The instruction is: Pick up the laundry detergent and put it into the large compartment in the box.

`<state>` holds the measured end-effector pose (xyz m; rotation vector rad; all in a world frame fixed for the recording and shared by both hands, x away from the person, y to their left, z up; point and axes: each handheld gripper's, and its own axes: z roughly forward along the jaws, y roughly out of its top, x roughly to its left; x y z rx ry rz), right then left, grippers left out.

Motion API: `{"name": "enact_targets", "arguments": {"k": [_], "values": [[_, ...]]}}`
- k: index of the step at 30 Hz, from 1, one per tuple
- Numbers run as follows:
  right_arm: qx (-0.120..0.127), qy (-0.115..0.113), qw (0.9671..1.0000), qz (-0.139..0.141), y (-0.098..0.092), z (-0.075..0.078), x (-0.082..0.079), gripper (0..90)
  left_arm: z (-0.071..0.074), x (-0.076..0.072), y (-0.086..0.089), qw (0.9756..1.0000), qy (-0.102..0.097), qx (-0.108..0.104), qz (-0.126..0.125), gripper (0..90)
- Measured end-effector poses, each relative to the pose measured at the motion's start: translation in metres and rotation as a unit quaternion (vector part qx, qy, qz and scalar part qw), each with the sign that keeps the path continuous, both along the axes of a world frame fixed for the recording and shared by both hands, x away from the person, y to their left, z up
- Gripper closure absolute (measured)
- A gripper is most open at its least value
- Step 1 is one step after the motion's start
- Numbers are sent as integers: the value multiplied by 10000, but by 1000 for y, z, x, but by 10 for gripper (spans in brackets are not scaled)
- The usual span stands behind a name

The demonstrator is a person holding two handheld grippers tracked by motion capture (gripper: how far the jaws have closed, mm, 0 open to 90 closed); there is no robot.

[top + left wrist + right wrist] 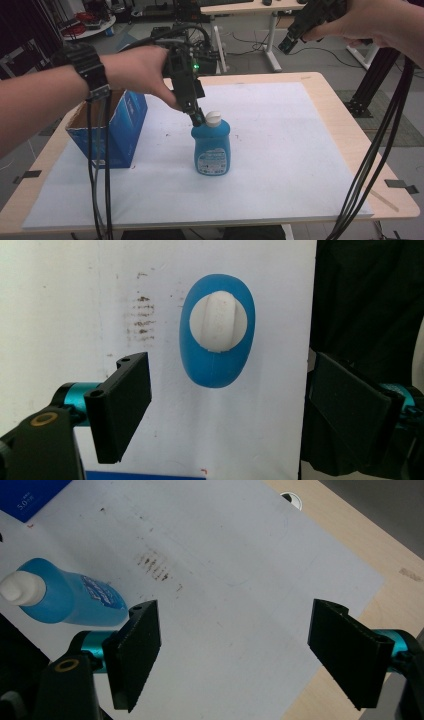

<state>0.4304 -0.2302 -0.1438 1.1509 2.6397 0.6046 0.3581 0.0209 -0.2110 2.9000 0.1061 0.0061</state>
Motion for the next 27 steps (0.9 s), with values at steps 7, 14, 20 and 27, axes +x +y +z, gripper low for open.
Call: {"name": "enact_targets", "arguments": {"k": [7, 14, 20, 27], "values": [[31, -6, 10000, -17, -2, -1, 1, 206, -20, 0, -11, 9999, 80, 109, -22, 170], [47, -20, 10000, 18, -2, -1, 0, 206, -34, -1, -21, 9997, 52, 243, -48, 170], [60, -18, 10000, 24, -1, -1, -1, 206, -45, -1, -24, 9996, 100, 263, -45, 170], [50, -9, 10000, 53, -1, -4, -1, 206, -51, 0, -23, 9997, 41, 253, 14, 170]]}}
